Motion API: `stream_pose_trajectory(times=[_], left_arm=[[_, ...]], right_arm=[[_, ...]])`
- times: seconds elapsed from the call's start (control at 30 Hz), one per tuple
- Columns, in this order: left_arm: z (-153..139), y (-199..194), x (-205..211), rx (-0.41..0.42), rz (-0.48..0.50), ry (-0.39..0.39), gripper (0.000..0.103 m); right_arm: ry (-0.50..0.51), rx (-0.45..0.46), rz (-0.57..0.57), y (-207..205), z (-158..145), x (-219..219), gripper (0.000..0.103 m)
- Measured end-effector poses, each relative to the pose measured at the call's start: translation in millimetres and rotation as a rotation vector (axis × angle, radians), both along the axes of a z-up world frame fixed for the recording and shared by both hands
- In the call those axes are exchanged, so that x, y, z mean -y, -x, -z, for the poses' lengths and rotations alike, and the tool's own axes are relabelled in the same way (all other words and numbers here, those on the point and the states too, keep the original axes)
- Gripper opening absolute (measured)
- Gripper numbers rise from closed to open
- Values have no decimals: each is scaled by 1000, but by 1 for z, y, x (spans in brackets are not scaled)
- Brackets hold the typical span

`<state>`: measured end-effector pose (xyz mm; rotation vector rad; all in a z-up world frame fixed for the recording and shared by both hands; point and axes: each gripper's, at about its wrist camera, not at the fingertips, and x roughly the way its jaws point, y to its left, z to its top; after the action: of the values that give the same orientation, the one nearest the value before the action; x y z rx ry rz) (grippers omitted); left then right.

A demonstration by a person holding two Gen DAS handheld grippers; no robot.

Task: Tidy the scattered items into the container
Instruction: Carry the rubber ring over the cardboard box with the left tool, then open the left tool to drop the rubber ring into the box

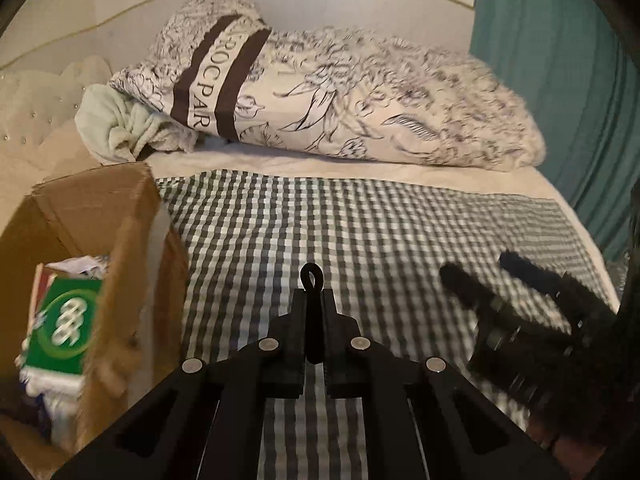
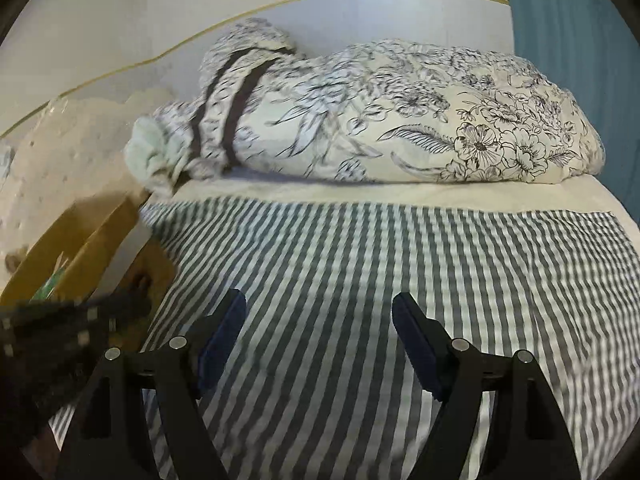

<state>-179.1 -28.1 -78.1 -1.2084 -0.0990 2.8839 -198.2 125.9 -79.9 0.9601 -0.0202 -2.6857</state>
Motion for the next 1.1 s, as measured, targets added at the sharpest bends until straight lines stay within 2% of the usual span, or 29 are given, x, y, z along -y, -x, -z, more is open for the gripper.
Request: stream_pose_trajectory(times=[0.13, 0.33, 0.53, 0.6, 0.67, 0.73, 0.77, 0.83, 1.1], left_arm=[[-27, -30, 15, -34, -19, -25, 6], [-63, -66, 66, -107, -105, -16, 7], [-55, -76, 118, -75, -207, -13, 7], [-48, -76, 128, -58, -229, -4, 9], [-43, -76, 134, -38, -227, -11, 28], [-38, -77, 137, -26, -245, 2, 92], [-37, -80, 138, -41, -267, 12, 97], [-39, -87, 139, -92, -283, 12, 99], [-38, -96, 127, -97, -254, 22, 103]], right_arm=[[-11, -10, -13, -36, -18, 12, 75], [60, -34, -45, -68, -44, 29, 78], [46, -27, -86, -75, -50, 59, 78], [45, -28, -94, -76, -50, 66, 82], [51, -32, -98, -76, -50, 70, 90], [57, -39, -102, -76, -51, 75, 93], [57, -45, -109, -77, -52, 77, 94], [47, -55, -115, -77, -54, 82, 95], [13, -64, -101, -87, -59, 88, 95]])
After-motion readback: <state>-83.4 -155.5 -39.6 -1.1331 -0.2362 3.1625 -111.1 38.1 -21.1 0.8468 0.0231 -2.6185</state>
